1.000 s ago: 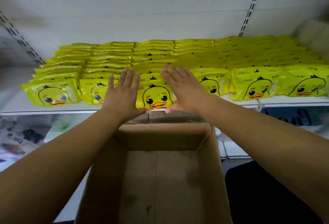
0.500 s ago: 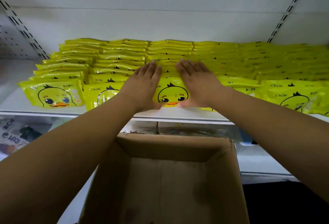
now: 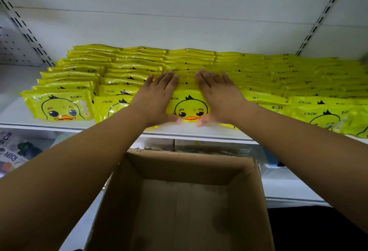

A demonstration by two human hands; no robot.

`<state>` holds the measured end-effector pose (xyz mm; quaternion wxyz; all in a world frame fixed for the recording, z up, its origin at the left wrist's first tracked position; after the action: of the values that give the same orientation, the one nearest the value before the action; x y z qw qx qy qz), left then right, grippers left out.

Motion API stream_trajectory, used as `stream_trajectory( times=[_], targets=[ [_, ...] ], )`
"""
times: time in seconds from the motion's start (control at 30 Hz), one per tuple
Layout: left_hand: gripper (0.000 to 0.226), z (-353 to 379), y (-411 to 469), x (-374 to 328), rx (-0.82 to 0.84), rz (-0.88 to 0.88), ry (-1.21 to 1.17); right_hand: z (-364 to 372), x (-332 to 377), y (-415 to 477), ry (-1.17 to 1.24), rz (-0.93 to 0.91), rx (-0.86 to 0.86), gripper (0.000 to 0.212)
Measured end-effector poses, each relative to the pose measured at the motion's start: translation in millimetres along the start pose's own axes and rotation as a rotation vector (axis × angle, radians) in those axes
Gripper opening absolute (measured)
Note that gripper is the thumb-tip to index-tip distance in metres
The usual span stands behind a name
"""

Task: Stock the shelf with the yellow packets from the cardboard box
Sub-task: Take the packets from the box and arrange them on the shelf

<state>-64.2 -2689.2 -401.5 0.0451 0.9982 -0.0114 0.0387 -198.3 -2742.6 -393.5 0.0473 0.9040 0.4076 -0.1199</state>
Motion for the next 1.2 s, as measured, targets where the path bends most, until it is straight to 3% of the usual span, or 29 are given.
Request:
stream_trajectory(
  times=[0.17, 0.4, 0.57, 1.2],
  targets=[
    [0.134, -11.8, -31.5, 31.0, -0.068, -0.039, -0.184, -18.2, 29.6, -3.4, 0.01, -0.09, -0.001, 0.149],
    [0.14, -5.2, -73.2, 113.7, 0.042, -0.125, 0.011, -35.5, 109.3, 31.0, 0.037, -0.195, -0.035, 0.146],
    [0.136, 4.3, -67.6, 133.1, 0.08, -0.106, 0.134, -31.6, 146.1, 60.6, 0.047, -0.21, -0.048, 0.145],
    [0.132, 12.9, -24.1, 150.9, 0.019, -0.068, 0.168, -25.9, 129.5, 107.2, 0.105, -0.133, -0.043, 0.139]
  ],
)
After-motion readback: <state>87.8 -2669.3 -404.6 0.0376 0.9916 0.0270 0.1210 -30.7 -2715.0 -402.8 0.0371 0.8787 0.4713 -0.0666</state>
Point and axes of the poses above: each hand's wrist, its own y-axis towards the middle knuckle, its own z-axis out of the palm, x = y × z, the point moved 8 cm from there along y, towards the middle knuckle, and after that the axes turned 3 degrees about -z, right-handed, at the moved point
